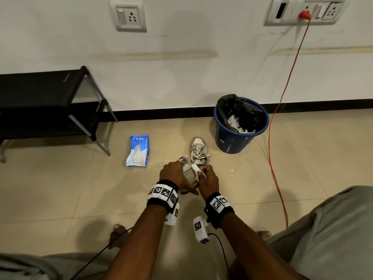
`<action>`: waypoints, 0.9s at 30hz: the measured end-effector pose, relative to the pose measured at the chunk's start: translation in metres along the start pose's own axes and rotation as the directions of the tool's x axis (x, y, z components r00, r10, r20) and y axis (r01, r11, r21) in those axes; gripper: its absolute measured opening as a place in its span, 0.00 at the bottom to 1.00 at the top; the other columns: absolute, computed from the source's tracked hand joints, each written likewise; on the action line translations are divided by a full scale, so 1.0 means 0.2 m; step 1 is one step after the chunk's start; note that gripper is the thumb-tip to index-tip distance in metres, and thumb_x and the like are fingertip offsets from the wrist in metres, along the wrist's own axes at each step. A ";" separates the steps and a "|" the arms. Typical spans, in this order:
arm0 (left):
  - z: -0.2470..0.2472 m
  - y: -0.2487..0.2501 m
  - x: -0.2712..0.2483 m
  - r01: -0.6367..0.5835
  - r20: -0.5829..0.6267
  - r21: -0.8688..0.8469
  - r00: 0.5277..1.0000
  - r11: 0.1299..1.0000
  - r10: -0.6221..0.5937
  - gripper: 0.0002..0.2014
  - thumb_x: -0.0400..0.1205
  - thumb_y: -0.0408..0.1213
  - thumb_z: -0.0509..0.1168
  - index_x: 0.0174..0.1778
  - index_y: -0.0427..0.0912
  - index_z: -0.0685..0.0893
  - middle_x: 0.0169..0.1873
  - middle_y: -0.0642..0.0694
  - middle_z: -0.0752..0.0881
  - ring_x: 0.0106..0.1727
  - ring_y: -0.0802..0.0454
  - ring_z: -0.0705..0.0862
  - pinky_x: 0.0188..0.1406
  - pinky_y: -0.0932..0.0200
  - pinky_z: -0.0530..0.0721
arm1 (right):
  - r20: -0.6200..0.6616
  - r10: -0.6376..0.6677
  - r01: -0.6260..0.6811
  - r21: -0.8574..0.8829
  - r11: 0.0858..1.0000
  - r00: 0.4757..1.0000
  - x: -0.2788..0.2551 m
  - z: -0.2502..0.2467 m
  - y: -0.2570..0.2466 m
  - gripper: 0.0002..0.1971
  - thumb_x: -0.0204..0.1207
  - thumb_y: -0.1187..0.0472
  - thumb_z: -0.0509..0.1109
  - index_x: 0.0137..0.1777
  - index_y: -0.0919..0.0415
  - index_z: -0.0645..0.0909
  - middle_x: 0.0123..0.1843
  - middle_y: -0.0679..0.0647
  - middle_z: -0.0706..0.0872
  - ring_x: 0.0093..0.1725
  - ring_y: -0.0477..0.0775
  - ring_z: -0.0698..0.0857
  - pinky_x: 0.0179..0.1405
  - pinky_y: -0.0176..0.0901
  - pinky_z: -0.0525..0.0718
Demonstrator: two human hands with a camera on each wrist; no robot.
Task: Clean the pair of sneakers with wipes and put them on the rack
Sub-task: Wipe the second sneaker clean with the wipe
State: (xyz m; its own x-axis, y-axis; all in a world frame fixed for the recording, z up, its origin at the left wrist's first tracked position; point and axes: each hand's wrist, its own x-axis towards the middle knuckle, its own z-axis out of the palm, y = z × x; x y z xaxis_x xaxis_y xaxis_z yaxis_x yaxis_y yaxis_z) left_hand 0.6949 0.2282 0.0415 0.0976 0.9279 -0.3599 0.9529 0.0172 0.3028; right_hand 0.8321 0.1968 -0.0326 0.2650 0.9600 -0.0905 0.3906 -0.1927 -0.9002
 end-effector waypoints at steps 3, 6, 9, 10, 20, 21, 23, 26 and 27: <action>0.04 0.02 -0.01 0.000 -0.044 0.122 0.999 0.992 0.005 0.53 0.48 0.62 0.86 0.66 0.43 0.75 0.60 0.42 0.79 0.66 0.40 0.73 0.58 0.47 0.82 | -0.013 -0.027 0.027 -0.025 0.999 1.000 -0.02 0.01 0.01 0.02 0.80 0.60 0.64 0.50 0.51 0.75 0.46 0.52 0.86 0.46 0.59 0.85 0.45 0.53 0.83; 0.08 0.00 0.01 -0.032 -0.164 0.014 0.986 0.999 0.034 0.55 0.47 0.61 0.84 0.72 0.54 0.71 0.63 0.42 0.69 0.67 0.39 0.67 0.54 0.46 0.83 | -0.014 -0.009 0.009 -0.031 0.999 1.000 0.02 -0.01 -0.02 0.02 0.80 0.58 0.64 0.51 0.52 0.75 0.46 0.55 0.87 0.46 0.62 0.85 0.45 0.56 0.84; 0.14 -0.06 0.02 -0.129 -0.191 -0.268 0.978 0.955 0.079 0.57 0.51 0.52 0.84 0.78 0.58 0.66 0.70 0.43 0.68 0.72 0.39 0.71 0.63 0.45 0.81 | -0.031 -0.072 0.069 -0.081 0.994 0.997 0.06 -0.05 -0.09 0.03 0.77 0.57 0.66 0.49 0.48 0.76 0.48 0.53 0.86 0.47 0.57 0.83 0.46 0.50 0.82; 0.17 -0.08 0.02 -0.151 -0.192 -0.321 0.977 0.935 0.092 0.59 0.52 0.51 0.84 0.80 0.56 0.64 0.72 0.43 0.71 0.73 0.39 0.72 0.66 0.45 0.80 | -0.065 -0.130 0.123 -0.110 0.986 0.989 0.07 -0.06 -0.11 0.04 0.75 0.57 0.68 0.48 0.48 0.78 0.49 0.52 0.84 0.48 0.54 0.82 0.46 0.47 0.81; 0.37 -0.08 -0.07 -0.141 -0.205 -0.408 0.977 0.902 0.060 0.61 0.54 0.55 0.85 0.80 0.52 0.59 0.71 0.44 0.77 0.66 0.42 0.81 0.63 0.50 0.83 | -0.070 -0.237 0.229 -0.110 0.967 0.969 0.03 -0.01 -0.11 0.07 0.69 0.66 0.75 0.46 0.57 0.89 0.43 0.50 0.87 0.41 0.46 0.84 0.46 0.43 0.85; 0.35 -0.09 -0.06 -0.145 -0.233 -0.440 0.972 0.886 0.043 0.55 0.58 0.56 0.83 0.79 0.52 0.63 0.68 0.45 0.80 0.65 0.43 0.83 0.61 0.53 0.83 | -0.035 -0.299 0.294 -0.103 0.950 0.954 0.00 0.01 -0.12 0.08 0.68 0.64 0.75 0.47 0.55 0.89 0.44 0.49 0.88 0.42 0.46 0.85 0.45 0.41 0.85; 0.27 -0.08 -0.05 -0.168 -0.275 -0.460 0.961 0.872 0.040 0.41 0.64 0.55 0.78 0.73 0.55 0.70 0.60 0.49 0.86 0.59 0.44 0.87 0.55 0.58 0.82 | -0.008 -0.330 0.328 -0.075 0.942 0.944 -0.03 0.03 -0.15 0.10 0.69 0.62 0.75 0.50 0.53 0.90 0.45 0.48 0.88 0.45 0.46 0.86 0.48 0.40 0.85; 0.17 -0.05 -0.08 -0.166 -0.226 -0.410 0.971 0.897 0.076 0.55 0.57 0.62 0.78 0.80 0.53 0.64 0.64 0.49 0.85 0.61 0.44 0.86 0.58 0.54 0.84 | -0.099 -0.292 0.280 -0.124 0.952 0.951 0.04 -0.01 -0.20 0.10 0.70 0.67 0.76 0.50 0.57 0.90 0.48 0.52 0.89 0.47 0.51 0.87 0.49 0.39 0.84; 0.17 -0.06 -0.10 -0.138 -0.195 -0.387 0.979 0.912 0.066 0.62 0.54 0.64 0.79 0.84 0.50 0.58 0.67 0.47 0.83 0.64 0.44 0.84 0.61 0.52 0.84 | -0.118 -0.264 0.247 -0.140 0.959 0.957 0.05 -0.02 -0.20 0.11 0.71 0.67 0.75 0.52 0.58 0.90 0.49 0.54 0.88 0.48 0.53 0.87 0.50 0.40 0.83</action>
State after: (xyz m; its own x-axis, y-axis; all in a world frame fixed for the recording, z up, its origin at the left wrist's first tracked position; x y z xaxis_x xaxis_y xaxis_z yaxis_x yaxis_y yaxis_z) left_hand 0.6908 0.1976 0.0156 0.1025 0.9817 -0.1603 0.7443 0.0313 0.6672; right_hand 0.8225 0.2131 0.0037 0.2545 0.9459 0.2011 0.5633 0.0240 -0.8259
